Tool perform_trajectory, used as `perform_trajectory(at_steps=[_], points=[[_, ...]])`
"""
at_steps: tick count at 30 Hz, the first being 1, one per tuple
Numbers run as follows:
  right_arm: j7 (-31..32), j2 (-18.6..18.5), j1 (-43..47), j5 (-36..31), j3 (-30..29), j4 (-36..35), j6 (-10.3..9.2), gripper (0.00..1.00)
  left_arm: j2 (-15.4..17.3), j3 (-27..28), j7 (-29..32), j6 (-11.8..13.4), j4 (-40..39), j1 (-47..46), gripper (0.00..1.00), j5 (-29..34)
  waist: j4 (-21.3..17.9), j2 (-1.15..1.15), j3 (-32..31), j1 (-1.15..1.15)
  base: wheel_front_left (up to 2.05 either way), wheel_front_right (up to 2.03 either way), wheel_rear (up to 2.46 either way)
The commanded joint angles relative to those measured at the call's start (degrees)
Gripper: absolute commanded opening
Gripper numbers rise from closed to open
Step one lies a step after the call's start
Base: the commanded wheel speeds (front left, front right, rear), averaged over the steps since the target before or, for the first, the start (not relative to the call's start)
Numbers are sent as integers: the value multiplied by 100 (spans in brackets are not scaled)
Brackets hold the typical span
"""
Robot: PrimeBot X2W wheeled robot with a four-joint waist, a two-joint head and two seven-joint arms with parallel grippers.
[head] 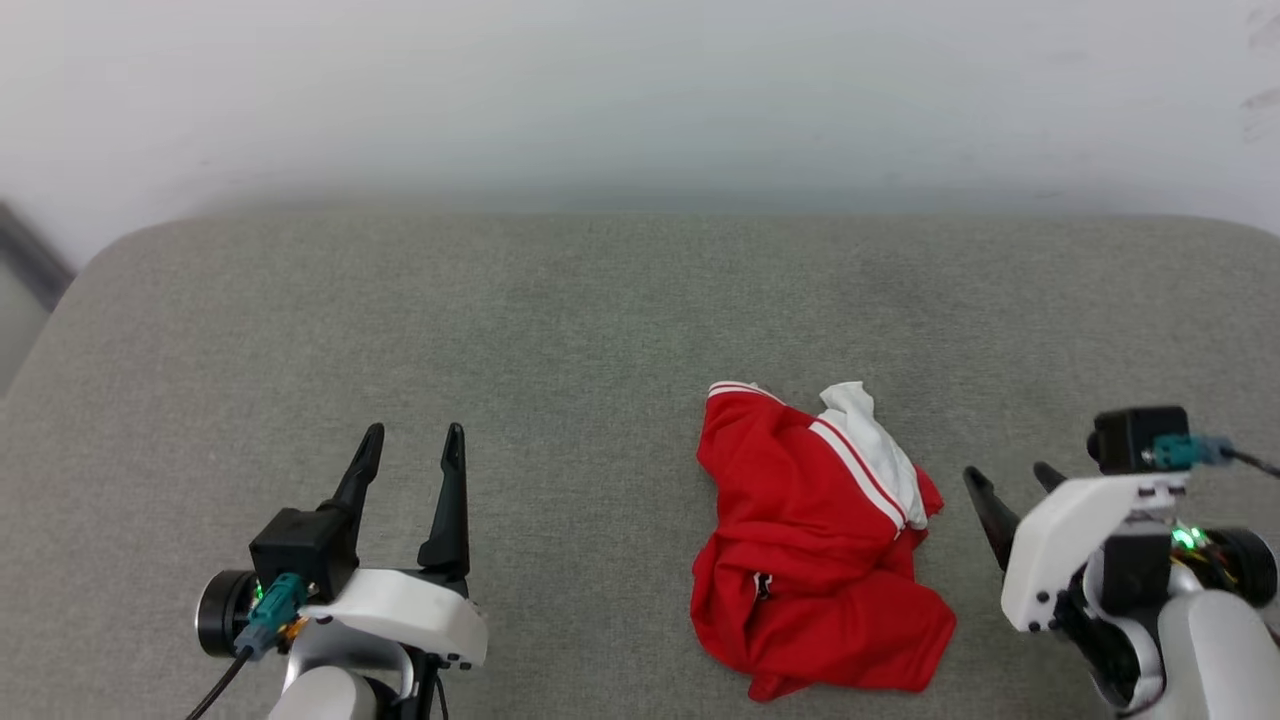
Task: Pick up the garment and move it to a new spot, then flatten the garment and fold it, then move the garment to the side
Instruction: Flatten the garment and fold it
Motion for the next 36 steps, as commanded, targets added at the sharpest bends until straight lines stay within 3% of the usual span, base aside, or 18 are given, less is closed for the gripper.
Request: perform_trajectory(at_steps=[1, 8, 15, 16, 17, 18, 28, 32, 36], points=[[434, -150, -360, 191, 297, 69, -2, 100, -24, -32, -37, -38, 17, -149, 100, 53, 209, 0, 221, -1, 0, 0, 0], [1573, -689, -1205, 736, 1254, 487, -1, 100, -137, -181, -105, -139, 158, -499, 100, 144, 568, 0, 558, -1, 0, 0, 0], [1982, -929, -1469, 1145, 1766, 996, -2, 100, -237, -238, -150, -168, 304, -652, 100, 188, 726, 0, 665, -1, 0, 0, 0], [1995, -972, -1509, 1162, 1829, 1042, -2, 54, -249, -228, -162, -172, 320, -665, 100, 177, 732, 0, 668, -1, 0, 0, 0], [2001, -996, -1540, 1215, 1871, 1081, -2, 22, -256, -222, -163, -176, 336, -676, 100, 172, 736, 0, 668, -1, 0, 0, 0], [1989, -1009, -1560, 1259, 1905, 1100, -2, 0, -261, -218, -175, -179, 357, -677, 100, 169, 733, 0, 661, -1, 0, 0, 0], [1586, -1481, -1914, 943, 2071, 291, -2, 0, -225, -94, -210, -135, 405, -481, 100, 143, 340, 0, 478, -1, 0, 0, 0], [1535, -1690, -1701, 643, 1554, -282, -2, 0, -211, -49, -219, -90, 362, -395, 100, 147, 103, 0, 433, -1, 0, 0, 0], [1609, -1632, -1114, 492, 774, -739, -2, 0, -170, 0, -224, -61, 331, -308, 100, 97, -99, 0, 388, -1, 0, 0, 0]])
